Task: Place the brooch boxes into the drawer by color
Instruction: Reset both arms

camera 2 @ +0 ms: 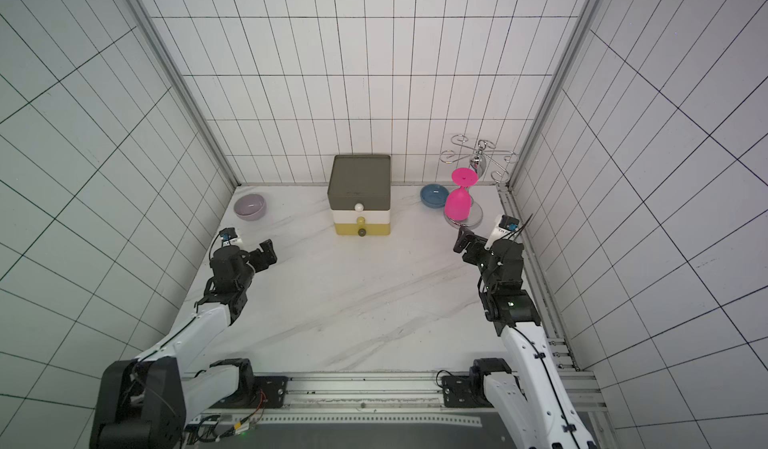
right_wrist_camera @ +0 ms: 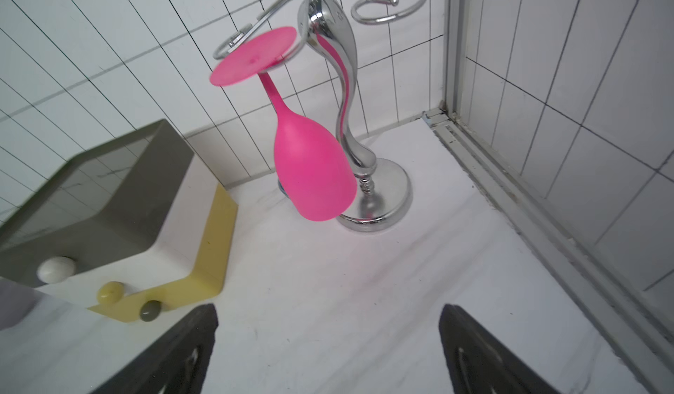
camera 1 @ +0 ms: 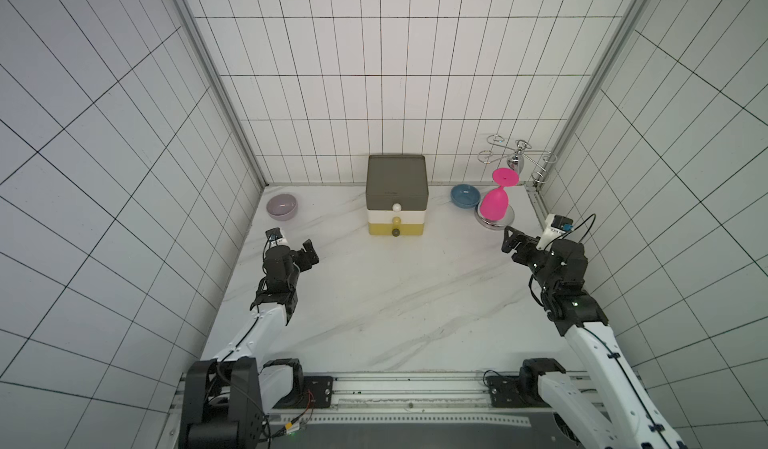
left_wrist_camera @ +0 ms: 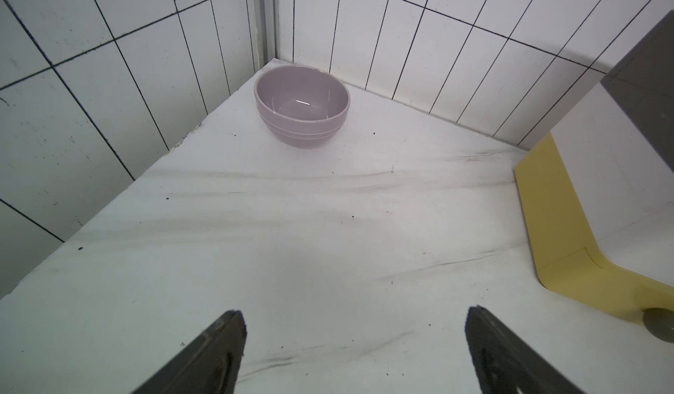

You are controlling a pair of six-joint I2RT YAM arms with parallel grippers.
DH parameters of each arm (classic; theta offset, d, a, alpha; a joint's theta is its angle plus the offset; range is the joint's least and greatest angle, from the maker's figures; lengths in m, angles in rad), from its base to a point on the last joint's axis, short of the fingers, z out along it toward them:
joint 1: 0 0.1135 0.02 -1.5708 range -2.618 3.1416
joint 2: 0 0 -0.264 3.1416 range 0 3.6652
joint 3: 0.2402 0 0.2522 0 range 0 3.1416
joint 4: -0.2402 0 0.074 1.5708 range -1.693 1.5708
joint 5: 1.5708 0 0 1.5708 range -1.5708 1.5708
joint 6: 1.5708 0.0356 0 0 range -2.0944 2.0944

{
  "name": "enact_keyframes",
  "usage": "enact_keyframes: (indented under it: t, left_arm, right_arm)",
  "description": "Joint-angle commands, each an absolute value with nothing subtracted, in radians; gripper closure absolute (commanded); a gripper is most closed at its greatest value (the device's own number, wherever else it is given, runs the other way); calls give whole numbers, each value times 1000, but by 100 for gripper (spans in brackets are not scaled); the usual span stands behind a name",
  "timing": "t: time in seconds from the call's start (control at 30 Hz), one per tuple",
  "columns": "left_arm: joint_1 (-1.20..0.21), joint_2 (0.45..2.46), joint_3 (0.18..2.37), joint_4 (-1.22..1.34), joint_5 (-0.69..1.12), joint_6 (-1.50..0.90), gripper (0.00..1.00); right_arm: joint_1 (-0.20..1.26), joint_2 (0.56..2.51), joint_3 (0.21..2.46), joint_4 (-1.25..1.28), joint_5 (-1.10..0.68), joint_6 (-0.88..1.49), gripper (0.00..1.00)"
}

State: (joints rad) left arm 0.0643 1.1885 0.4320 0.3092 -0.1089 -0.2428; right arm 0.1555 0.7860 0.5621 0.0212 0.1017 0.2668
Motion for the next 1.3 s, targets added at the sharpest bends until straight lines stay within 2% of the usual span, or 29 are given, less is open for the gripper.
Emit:
enact_keyframes:
  t: [0.0,0.13,0.23,0.33,0.37,0.4,0.5,0.6,0.73,0.83,0.93,0.97,1.03,1.27]
  left_arm:
    - [60,1261,416,544,-172,-167,2]
    - [69,1345,367,712,-196,-164,2]
    - [108,1358,376,701,-161,-223,2]
    - [147,1446,354,846,-86,-248,1]
    - [149,1463,356,868,-56,-235,1]
    - [149,1473,368,859,-22,-220,2]
    - [145,1477,450,692,54,-186,2]
    - [123,1510,494,652,60,-155,2]
    - [48,1540,491,674,-67,-112,2]
    - [51,1603,399,949,-81,-110,2]
    - [46,1552,445,762,-94,-118,2]
    - [40,1552,448,760,-106,-117,2]
    - [34,1569,434,816,-112,-105,2]
    - [25,1558,449,768,-135,-106,2]
  right_arm:
    - [143,813,433,264,311,49,1]
    - [102,982,389,434,408,28,1]
    - [75,1132,373,570,371,67,1]
    - [62,1269,317,840,357,54,1]
    - [47,1291,336,788,358,80,1]
    - [36,1304,348,761,348,98,1]
    - [22,1422,298,957,308,94,1]
    - [21,1545,266,1152,206,38,1]
    - [22,1514,337,960,196,41,1]
    - [14,1527,409,828,203,59,1]
    - [13,1547,395,902,213,53,1]
    - [14,1538,419,830,211,59,1]
    - [14,1535,402,864,205,51,1]
    - [13,1535,413,843,199,52,1]
